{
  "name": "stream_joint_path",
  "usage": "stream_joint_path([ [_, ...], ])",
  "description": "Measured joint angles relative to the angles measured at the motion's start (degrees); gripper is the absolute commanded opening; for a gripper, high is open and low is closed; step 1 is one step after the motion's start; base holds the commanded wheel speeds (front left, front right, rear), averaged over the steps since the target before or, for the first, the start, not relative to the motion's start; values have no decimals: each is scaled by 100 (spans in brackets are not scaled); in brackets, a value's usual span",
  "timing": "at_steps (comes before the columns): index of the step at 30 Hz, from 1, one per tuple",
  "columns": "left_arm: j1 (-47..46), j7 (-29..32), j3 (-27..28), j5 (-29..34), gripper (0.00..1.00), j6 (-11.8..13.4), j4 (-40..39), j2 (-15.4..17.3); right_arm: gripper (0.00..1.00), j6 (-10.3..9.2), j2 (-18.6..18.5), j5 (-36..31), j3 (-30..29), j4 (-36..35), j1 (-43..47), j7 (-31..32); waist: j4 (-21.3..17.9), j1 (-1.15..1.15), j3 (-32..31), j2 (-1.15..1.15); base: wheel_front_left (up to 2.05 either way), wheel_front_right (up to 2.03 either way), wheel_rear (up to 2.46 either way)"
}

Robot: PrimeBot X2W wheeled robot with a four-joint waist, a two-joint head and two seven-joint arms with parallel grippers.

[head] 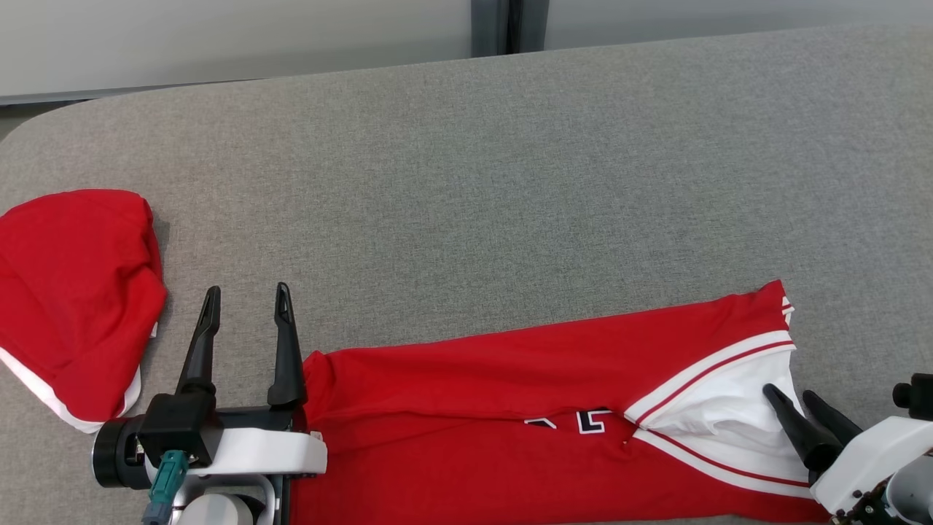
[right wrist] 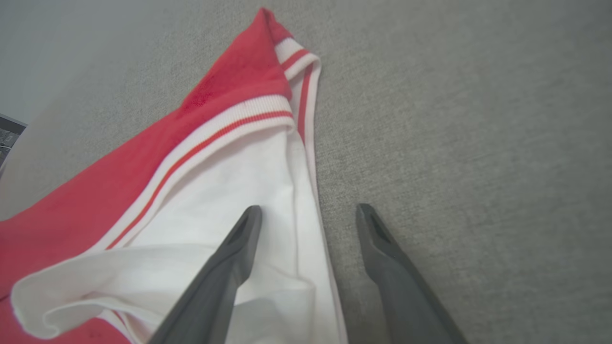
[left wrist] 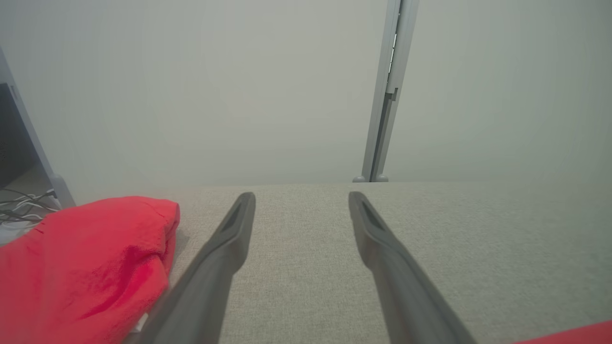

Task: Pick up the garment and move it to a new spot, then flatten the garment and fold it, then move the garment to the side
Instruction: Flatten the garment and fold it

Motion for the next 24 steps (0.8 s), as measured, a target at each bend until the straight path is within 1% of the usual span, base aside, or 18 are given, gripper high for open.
stream_joint_path([
  [14,1,0,-1,37,100,12,10,0,100,-1,-193,689,962,-188,-214,33,26,0,-53,0,0,0,0],
  [19,1,0,-11,33,100,19,19,0,100,0,-259,806,1144,-126,-273,-70,35,0,-74,0,0,0,0],
  [20,1,1,-15,25,100,20,21,0,62,0,-275,837,1162,-102,-282,-89,39,0,-74,0,0,0,0],
  [21,1,0,-16,22,100,26,22,0,39,0,-291,845,1190,-69,-308,-122,42,0,-75,0,0,0,0],
  [22,1,0,-15,22,100,29,24,0,5,0,-301,861,1217,-30,-332,-133,46,0,-80,0,0,0,0],
  [23,2,0,-14,22,100,29,24,0,0,0,-314,881,1246,13,-335,-174,48,0,-86,0,0,0,0],
  [24,3,0,-10,21,100,30,24,0,0,1,-328,884,1290,47,-342,-204,49,0,-92,0,0,0,0],
])
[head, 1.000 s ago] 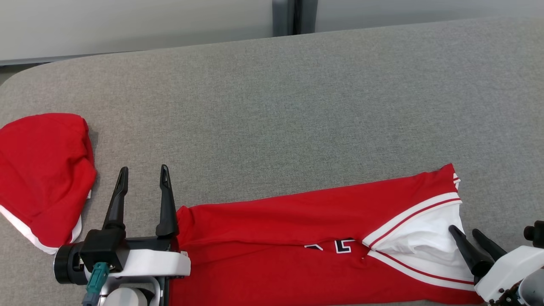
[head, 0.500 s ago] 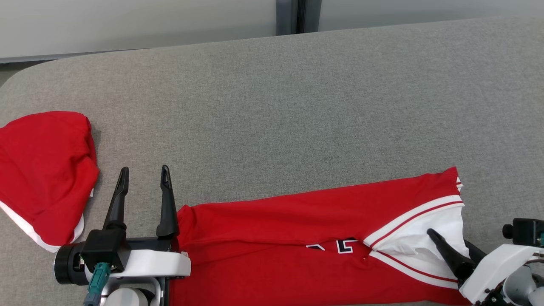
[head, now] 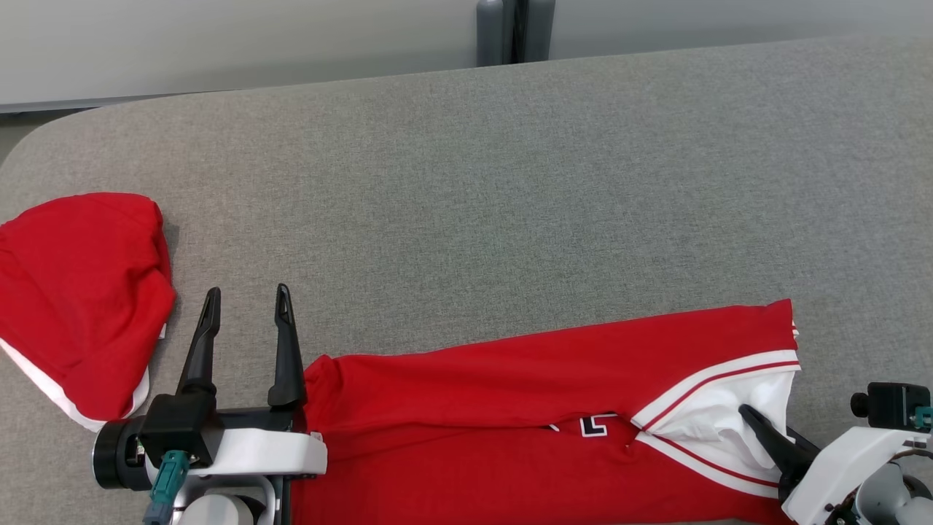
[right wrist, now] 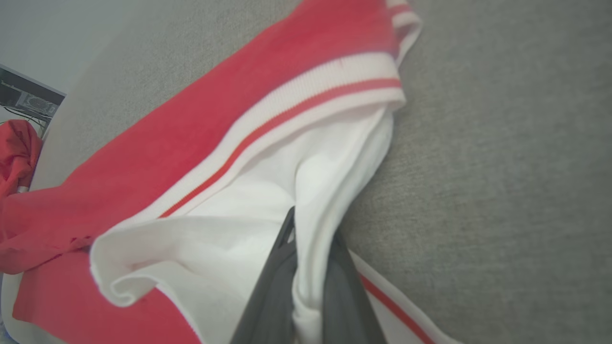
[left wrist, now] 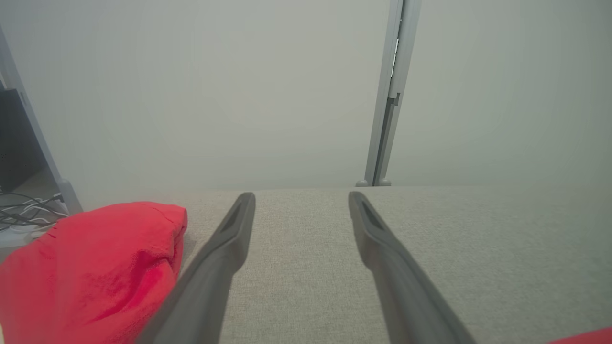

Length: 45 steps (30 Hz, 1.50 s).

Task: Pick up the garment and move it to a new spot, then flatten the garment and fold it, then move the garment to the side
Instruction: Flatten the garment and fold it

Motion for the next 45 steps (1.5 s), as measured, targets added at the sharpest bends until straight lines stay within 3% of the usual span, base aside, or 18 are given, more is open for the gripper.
stream_joint_path([
  [13,31,0,4,-25,100,-3,21,0,0,8,-242,-62,125,582,-406,-469,-29,0,-116,0,0,0,0],
  [33,68,0,-99,-127,100,-11,34,-1,0,1,-1783,-648,24,2165,-1917,-113,183,0,-124,0,0,0,0],
  [37,54,0,-105,-143,100,3,35,0,0,1,-1816,-738,64,2415,-2106,-118,248,0,-95,0,0,0,0],
  [45,69,0,-96,-189,100,54,73,0,0,1,-1578,-829,403,2134,-2126,-63,207,0,-185,0,0,0,0],
])
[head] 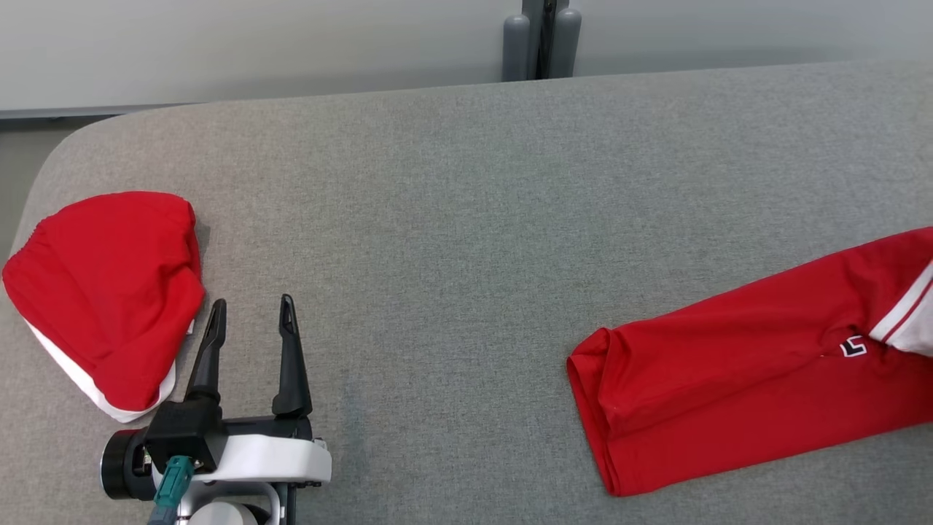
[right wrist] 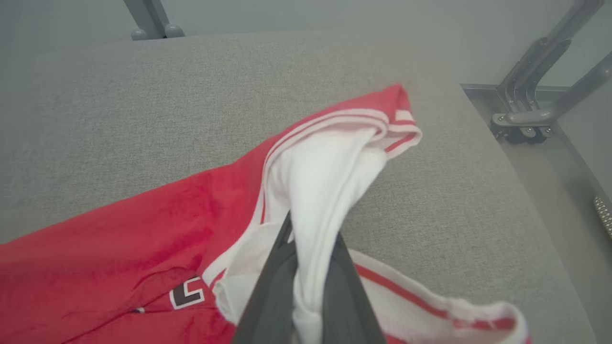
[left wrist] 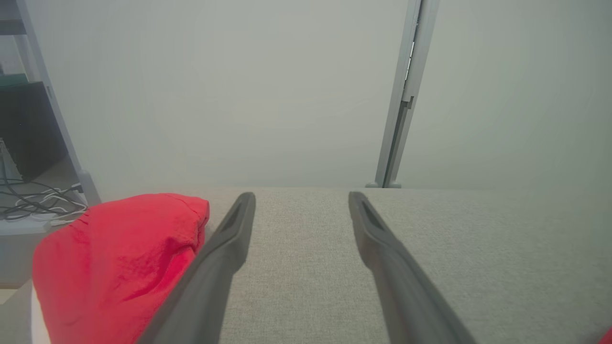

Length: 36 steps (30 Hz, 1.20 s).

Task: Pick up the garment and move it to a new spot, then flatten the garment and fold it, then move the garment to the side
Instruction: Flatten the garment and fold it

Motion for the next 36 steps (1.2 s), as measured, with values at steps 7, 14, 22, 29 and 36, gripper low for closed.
stream_joint_path([
  [7,68,0,10,-56,100,1,30,0,0,-1,180,57,243,-664,175,210,-102,0,-192,0,0,0,0],
  [14,198,0,52,-163,100,15,42,0,0,-1,357,309,207,-1552,553,553,-279,0,-413,0,0,0,0],
  [22,202,0,9,-260,100,62,40,-1,0,-1,933,476,-191,-2201,975,827,-356,0,-473,0,0,0,0],
  [29,202,0,-2,-300,100,62,52,-1,0,-2,1621,208,-405,-2358,1233,968,-242,0,-464,0,0,0,0],
  [36,202,0,44,-299,100,53,77,-1,0,-2,2270,-119,-553,-2524,1446,1199,-94,0,-449,0,0,0,0],
])
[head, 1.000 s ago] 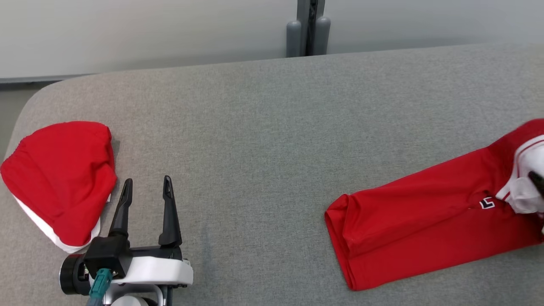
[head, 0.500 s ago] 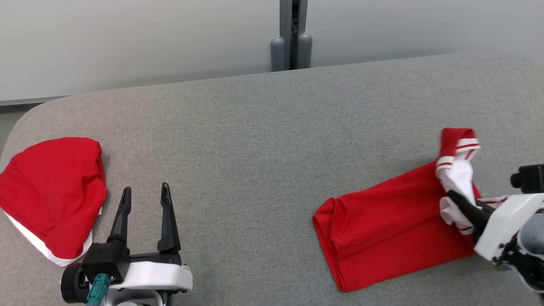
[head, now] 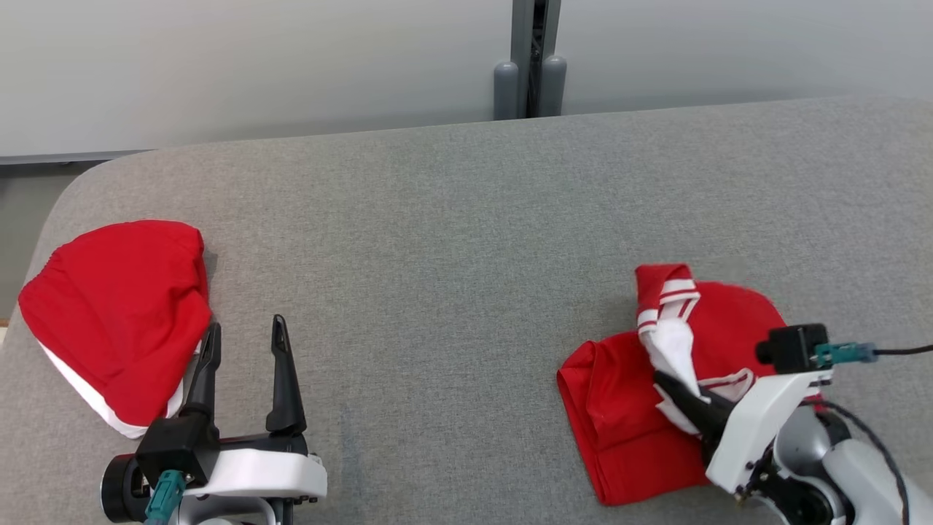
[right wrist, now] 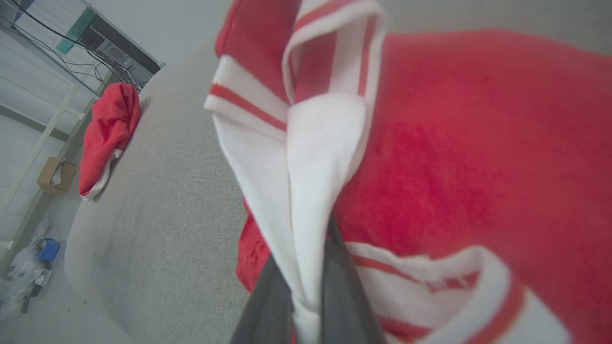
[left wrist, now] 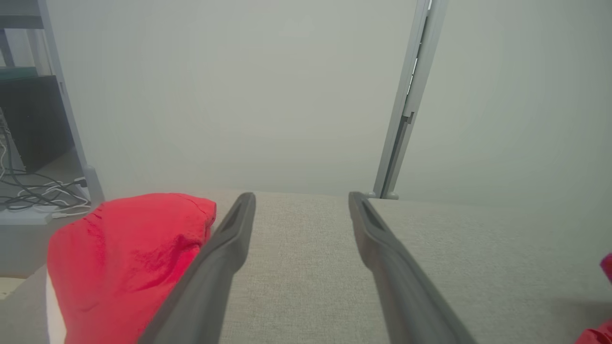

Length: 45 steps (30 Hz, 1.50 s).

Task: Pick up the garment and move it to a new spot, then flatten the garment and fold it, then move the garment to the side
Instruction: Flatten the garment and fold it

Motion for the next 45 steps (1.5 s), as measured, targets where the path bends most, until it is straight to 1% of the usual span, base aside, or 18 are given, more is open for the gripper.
stream_joint_path([
  [2,7,0,7,0,100,0,-1,1,0,0,115,-101,-27,-67,112,68,33,0,-6,0,0,0,0],
  [6,90,0,-37,-1,100,0,36,-1,0,0,212,-445,-27,-268,288,252,85,0,-12,0,0,0,0],
  [13,84,0,-47,-9,100,5,43,-1,0,0,456,-723,-207,-577,523,521,115,0,-5,0,0,0,0],
  [19,76,0,-60,-27,100,7,46,0,0,0,668,-880,-305,-606,611,712,139,0,23,0,0,0,0],
  [20,69,0,-82,-49,100,9,49,1,27,0,683,-984,-344,-517,637,725,156,0,38,0,0,0,0],
  [21,64,0,-103,-53,100,13,51,0,100,0,676,-1072,-366,-488,637,710,168,0,45,0,0,0,0],
  [23,58,0,-126,-59,100,29,48,-1,100,0,698,-1089,-424,-457,637,691,189,0,59,0,0,0,0],
  [26,57,0,-110,-60,100,49,48,-1,100,0,762,-1091,-388,-617,631,716,194,0,68,0,0,0,0],
  [29,59,0,-87,-60,100,48,62,1,100,0,699,-1189,-268,-936,625,795,178,0,58,0,0,0,0],
  [37,63,0,-58,-59,100,44,80,0,100,0,743,-1377,-182,-1986,654,1162,84,0,-25,0,0,0,0],
  [41,81,0,-36,-59,100,44,69,-1,100,0,769,-1479,-469,-2570,689,1290,46,0,-62,0,0,0,0],
  [45,85,0,-16,-57,100,43,51,0,100,0,759,-1775,-1058,-3050,617,1213,22,0,-62,0,0,0,0],
])
